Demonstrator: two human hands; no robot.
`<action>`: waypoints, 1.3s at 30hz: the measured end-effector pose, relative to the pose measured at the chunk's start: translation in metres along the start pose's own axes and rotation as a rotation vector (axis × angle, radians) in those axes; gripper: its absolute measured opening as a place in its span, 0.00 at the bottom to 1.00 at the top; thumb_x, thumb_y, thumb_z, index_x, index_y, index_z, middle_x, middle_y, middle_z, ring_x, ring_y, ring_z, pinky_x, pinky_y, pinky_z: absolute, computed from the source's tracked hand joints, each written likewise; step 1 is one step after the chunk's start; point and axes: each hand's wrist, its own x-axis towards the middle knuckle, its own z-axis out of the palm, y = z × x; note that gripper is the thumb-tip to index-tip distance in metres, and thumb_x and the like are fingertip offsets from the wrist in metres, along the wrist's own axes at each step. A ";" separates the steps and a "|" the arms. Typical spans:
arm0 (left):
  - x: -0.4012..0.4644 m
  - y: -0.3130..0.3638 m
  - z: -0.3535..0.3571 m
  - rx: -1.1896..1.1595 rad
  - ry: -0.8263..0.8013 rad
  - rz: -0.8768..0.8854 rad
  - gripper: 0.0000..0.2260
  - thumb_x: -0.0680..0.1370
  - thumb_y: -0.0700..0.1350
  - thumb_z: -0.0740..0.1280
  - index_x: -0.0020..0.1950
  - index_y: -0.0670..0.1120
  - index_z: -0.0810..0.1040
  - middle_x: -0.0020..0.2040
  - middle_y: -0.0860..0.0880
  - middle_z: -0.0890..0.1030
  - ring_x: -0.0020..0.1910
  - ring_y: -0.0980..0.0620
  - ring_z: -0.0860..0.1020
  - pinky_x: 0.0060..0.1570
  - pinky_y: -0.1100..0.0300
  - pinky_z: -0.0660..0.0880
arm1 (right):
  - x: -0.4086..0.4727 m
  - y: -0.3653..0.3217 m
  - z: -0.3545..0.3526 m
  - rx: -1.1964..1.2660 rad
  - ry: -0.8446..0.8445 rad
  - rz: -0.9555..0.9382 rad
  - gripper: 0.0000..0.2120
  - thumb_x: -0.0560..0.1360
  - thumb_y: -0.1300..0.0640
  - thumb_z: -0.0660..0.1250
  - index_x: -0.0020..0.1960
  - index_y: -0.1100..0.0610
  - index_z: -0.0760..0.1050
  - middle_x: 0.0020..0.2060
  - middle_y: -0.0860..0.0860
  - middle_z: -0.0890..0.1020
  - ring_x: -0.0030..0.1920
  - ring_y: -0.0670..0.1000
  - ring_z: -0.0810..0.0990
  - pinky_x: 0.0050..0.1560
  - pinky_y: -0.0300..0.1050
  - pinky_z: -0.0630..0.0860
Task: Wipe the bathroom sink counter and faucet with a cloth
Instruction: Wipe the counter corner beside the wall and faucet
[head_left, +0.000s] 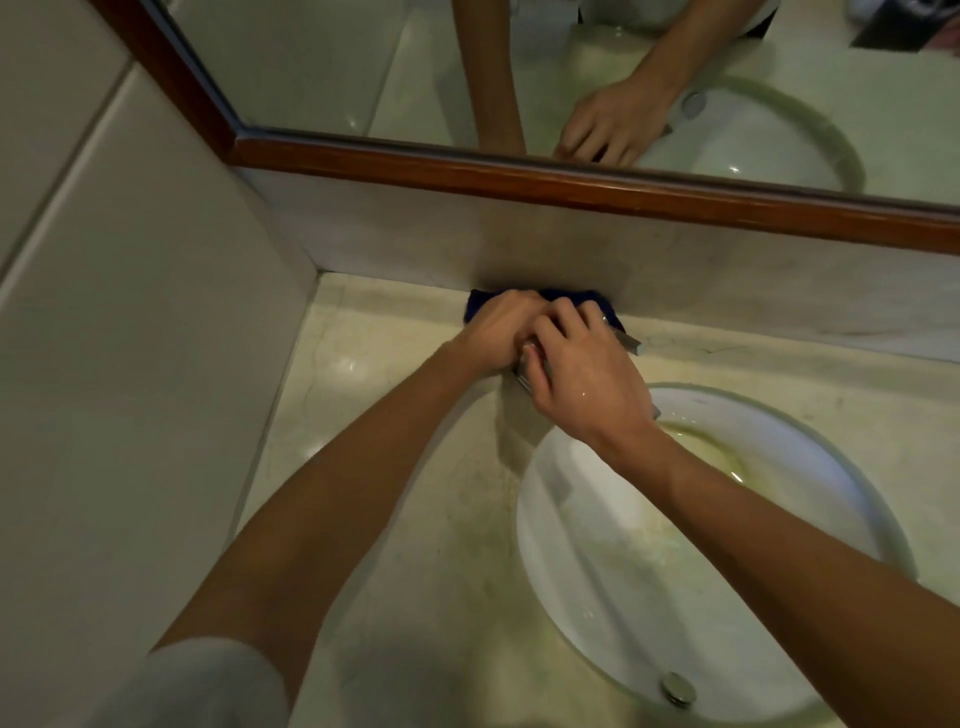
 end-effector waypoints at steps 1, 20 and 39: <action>0.002 0.001 -0.003 0.000 -0.036 0.020 0.09 0.80 0.39 0.64 0.43 0.40 0.80 0.42 0.42 0.83 0.37 0.50 0.76 0.40 0.47 0.76 | 0.000 0.000 -0.001 0.011 -0.002 -0.002 0.16 0.83 0.51 0.56 0.58 0.57 0.78 0.57 0.55 0.77 0.54 0.55 0.71 0.56 0.54 0.73; -0.125 0.080 0.142 -0.056 0.595 -0.608 0.21 0.81 0.41 0.63 0.74 0.40 0.73 0.74 0.44 0.73 0.73 0.45 0.71 0.71 0.47 0.71 | -0.018 0.124 0.027 0.465 0.013 0.206 0.23 0.79 0.56 0.71 0.73 0.56 0.74 0.69 0.54 0.77 0.67 0.54 0.74 0.70 0.48 0.67; -0.122 0.083 0.140 0.035 0.524 -0.665 0.24 0.79 0.47 0.62 0.74 0.42 0.73 0.75 0.46 0.72 0.74 0.46 0.69 0.73 0.48 0.66 | -0.013 0.153 0.043 0.049 0.096 -0.168 0.30 0.72 0.47 0.75 0.70 0.59 0.75 0.67 0.58 0.77 0.64 0.61 0.75 0.60 0.55 0.73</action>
